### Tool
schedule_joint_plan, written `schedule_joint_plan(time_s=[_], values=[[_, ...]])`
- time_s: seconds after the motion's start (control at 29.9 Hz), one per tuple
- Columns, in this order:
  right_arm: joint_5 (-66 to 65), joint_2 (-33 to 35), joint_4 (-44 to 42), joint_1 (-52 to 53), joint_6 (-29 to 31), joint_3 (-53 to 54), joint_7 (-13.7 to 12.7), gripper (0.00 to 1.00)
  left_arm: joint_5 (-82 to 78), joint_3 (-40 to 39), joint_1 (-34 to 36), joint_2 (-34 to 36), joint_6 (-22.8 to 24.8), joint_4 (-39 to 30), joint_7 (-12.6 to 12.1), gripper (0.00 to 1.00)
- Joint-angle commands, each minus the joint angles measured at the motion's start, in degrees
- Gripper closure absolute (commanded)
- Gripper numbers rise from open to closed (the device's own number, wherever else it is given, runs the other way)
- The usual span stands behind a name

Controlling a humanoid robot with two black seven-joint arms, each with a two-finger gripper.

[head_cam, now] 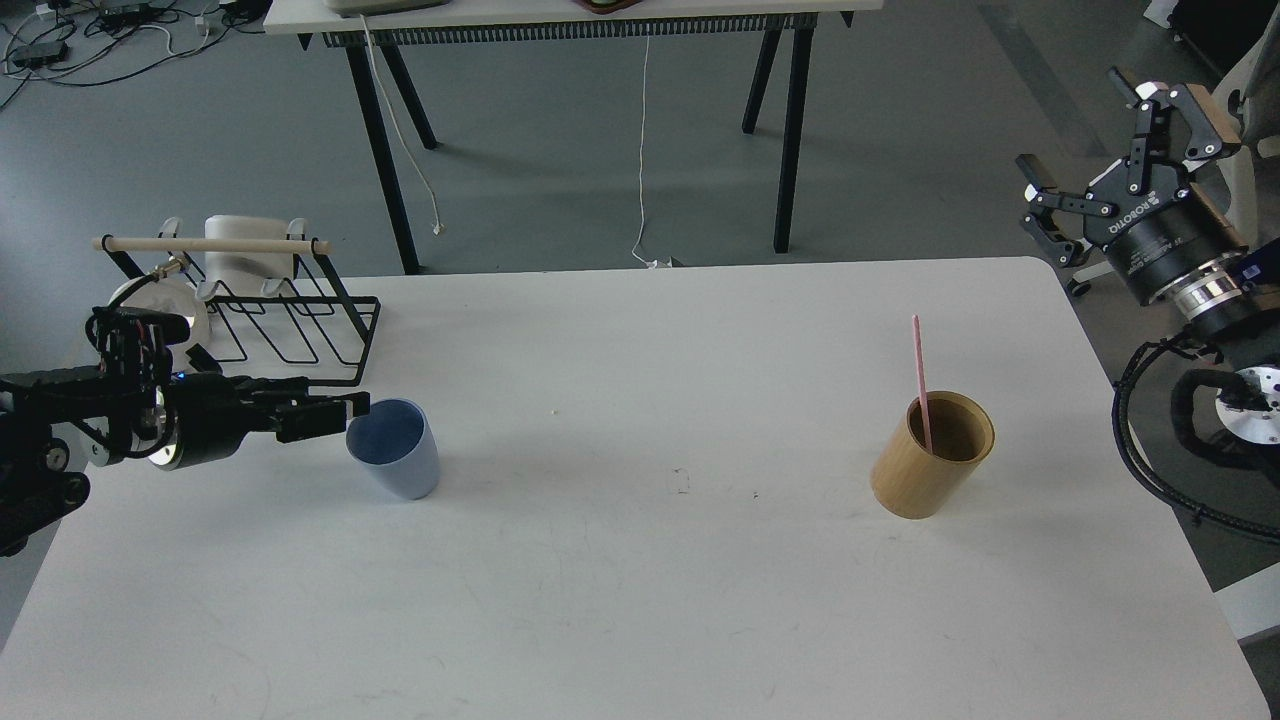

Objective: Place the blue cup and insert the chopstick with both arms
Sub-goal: 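Grasp the blue cup from its side with the left gripper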

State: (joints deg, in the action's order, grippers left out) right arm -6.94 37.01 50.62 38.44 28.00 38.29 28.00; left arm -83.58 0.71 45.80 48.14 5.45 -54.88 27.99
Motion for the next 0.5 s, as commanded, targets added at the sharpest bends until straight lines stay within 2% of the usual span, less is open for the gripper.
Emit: schedule_joint_plan(time_s=[0.0, 0.27, 0.47], values=[[0.0, 0.08, 0.0, -0.3, 0.0, 0.03, 0.0, 0.02, 0.08, -0.09, -0.71, -1.2, 0.0, 1.53, 0.01, 0.0], [0.0, 0.52, 0.0, -0.82, 0.0, 0.03, 0.0, 0.02, 0.08, -0.18, -2.21, -2.96, -1.75, 2.85, 0.01, 0.05], [0.0, 0.52, 0.0, -1.18, 0.0, 0.12, 0.0, 0.02, 0.08, -0.18, -3.44, -2.87, -2.02, 2.85, 0.01, 0.28]])
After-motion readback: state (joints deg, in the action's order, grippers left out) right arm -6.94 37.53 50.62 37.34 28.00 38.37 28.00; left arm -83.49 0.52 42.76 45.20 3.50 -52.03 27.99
